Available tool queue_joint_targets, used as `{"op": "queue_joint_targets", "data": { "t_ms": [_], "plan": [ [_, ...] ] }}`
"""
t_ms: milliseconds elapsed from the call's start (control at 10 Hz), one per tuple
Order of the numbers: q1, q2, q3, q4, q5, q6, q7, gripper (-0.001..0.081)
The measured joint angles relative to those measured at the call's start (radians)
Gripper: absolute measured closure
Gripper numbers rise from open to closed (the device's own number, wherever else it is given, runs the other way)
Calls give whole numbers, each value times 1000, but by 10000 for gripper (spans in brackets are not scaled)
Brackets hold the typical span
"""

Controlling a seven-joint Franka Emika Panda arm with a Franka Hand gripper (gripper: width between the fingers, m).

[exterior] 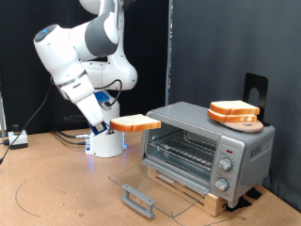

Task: Make a piece of toast with the oven

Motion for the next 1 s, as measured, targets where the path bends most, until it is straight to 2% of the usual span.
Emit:
{"op": "queue_joint_targets", "data": {
  "t_ms": [200, 600, 1000],
  "plan": [
    [1, 27, 29, -20, -39, 55, -9, 411],
    [18, 69, 97, -74, -40, 170, -3, 411],
    [73, 45, 158, -137, 32, 225, -6, 411]
  ]
}}
